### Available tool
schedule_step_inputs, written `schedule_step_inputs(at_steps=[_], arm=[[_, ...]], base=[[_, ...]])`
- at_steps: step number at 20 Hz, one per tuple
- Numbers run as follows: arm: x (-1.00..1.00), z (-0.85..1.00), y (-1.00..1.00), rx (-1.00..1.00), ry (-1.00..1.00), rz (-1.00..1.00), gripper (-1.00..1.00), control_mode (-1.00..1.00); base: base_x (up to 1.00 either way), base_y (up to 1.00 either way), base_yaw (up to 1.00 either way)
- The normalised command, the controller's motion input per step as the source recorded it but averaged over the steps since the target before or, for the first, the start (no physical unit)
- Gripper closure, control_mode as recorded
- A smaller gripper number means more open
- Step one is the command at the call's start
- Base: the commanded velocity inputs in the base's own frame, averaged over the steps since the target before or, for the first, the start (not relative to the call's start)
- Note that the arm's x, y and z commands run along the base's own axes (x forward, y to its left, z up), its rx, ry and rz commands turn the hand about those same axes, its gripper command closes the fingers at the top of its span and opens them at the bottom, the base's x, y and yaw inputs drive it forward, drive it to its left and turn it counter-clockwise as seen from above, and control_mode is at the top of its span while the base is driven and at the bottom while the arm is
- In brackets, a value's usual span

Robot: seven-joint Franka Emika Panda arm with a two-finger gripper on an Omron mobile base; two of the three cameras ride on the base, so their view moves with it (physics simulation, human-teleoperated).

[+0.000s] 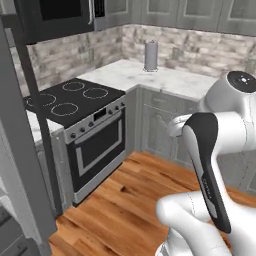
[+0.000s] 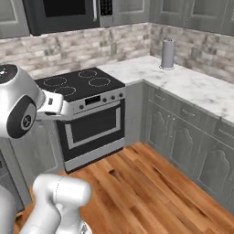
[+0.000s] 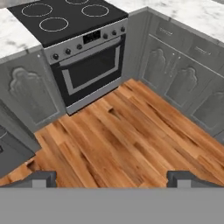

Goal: Move the onion and potato from the top shelf to the second highest shelf to make space. Then, place the pitcher from the counter on the cleared top shelf.

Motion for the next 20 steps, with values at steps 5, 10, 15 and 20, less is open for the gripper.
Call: schedule_step_inputs(at_steps=[5,10,15,20], arm=[[0.0,0.0,0.0,0.0,0.0,0.0,-1.0,1.0],[0.0,0.0,0.0,0.0,0.0,0.0,-1.0,1.0],[0.0,0.0,0.0,0.0,0.0,0.0,-1.0,1.0],[0.0,0.0,0.0,0.0,0.0,0.0,-1.0,1.0]], base=[[0.73,-0.19,0.43],[0.84,-0.09,0.55],[0.9,-0.08,0.58],[0.89,-0.01,0.57]])
